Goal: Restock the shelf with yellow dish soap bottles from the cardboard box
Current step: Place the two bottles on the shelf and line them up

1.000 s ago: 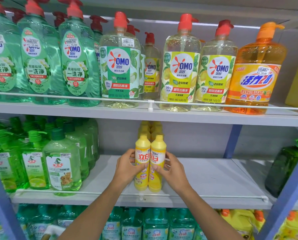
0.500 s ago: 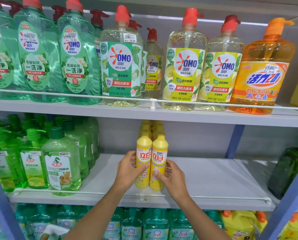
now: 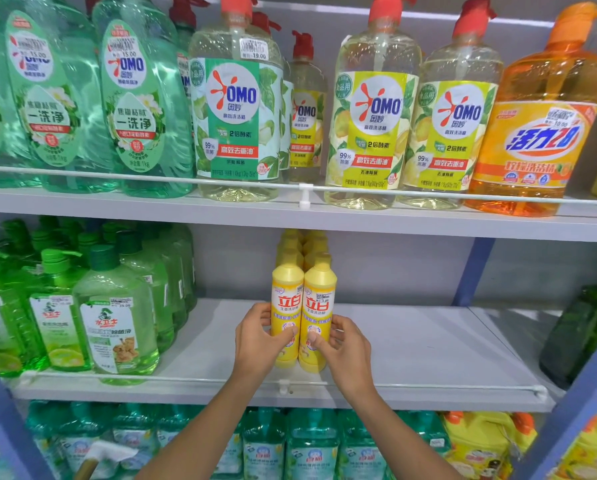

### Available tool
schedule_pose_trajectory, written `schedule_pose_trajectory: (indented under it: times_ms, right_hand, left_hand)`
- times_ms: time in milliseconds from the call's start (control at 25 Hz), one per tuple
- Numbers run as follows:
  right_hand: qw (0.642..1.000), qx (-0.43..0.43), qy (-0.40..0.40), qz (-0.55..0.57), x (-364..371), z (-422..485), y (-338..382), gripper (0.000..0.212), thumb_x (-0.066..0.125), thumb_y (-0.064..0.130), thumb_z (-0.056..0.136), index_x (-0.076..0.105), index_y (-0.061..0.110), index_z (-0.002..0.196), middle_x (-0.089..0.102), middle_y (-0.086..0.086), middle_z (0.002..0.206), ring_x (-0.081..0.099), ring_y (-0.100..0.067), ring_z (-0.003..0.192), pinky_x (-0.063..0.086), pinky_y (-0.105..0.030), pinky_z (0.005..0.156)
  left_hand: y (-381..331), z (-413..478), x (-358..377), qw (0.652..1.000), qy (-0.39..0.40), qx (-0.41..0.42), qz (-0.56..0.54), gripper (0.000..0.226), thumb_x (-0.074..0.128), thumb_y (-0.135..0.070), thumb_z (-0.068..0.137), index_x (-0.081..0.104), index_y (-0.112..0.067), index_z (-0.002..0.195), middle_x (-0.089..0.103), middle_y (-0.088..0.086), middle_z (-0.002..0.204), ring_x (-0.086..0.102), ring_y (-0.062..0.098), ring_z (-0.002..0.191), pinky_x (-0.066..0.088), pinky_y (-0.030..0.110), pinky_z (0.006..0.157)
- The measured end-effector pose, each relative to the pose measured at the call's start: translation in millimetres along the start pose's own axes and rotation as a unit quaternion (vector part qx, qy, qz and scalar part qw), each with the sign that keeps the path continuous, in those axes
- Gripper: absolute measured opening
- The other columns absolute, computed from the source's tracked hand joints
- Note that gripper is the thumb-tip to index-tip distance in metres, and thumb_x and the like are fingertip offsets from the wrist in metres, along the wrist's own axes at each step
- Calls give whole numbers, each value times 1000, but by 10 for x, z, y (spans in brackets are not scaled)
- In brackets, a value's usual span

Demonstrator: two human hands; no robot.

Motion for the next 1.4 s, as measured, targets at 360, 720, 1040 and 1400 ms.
schedule_pose_trajectory:
  times_ms: [360, 720, 1040, 1400]
  right_hand:
    - [999, -12, 15, -38, 23, 194, -14, 46, 79, 30, 86, 65, 20, 128, 69, 7, 118, 63, 8, 101, 48, -2, 80]
    - [998, -3, 30, -55, 4, 259, 20, 47, 82, 28, 83, 66, 18, 127, 71, 8, 114, 65, 6, 97, 48, -2, 77]
    - [990, -6, 84, -117, -79, 292, 128, 47, 81, 33, 83, 65, 20, 125, 72, 7, 115, 67, -8, 102, 55, -27, 93]
    - [872, -86, 248, -413, -326, -393, 341, 58, 59, 54, 90, 47, 23, 137, 56, -7, 137, 49, -30, 128, 48, -44, 101]
  left_hand:
    - [31, 122, 81, 1000, -5, -20, 7, 53, 90, -25, 72, 62, -18, 116, 69, -4, 106, 67, 8, 94, 59, 30, 84]
    - [3, 126, 81, 1000, -2, -23, 15, 56, 91, -26, 71, 63, -15, 118, 71, -1, 109, 68, 12, 96, 60, 33, 87]
    - [-114, 33, 59, 997, 31, -39, 56, 52, 85, -27, 79, 64, -16, 126, 71, -1, 117, 66, 15, 105, 52, 27, 89]
    - [-303, -733, -183, 818, 308, 37, 484, 80, 63, -60, 86, 33, -23, 150, 46, 10, 148, 46, 33, 131, 43, 48, 106]
Point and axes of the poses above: each hand's wrist, its own z-axis towards the middle knuckle, its own x-axis out of the palm, y = z × x, the point moved 4 cm from there along z, towards the middle knuckle
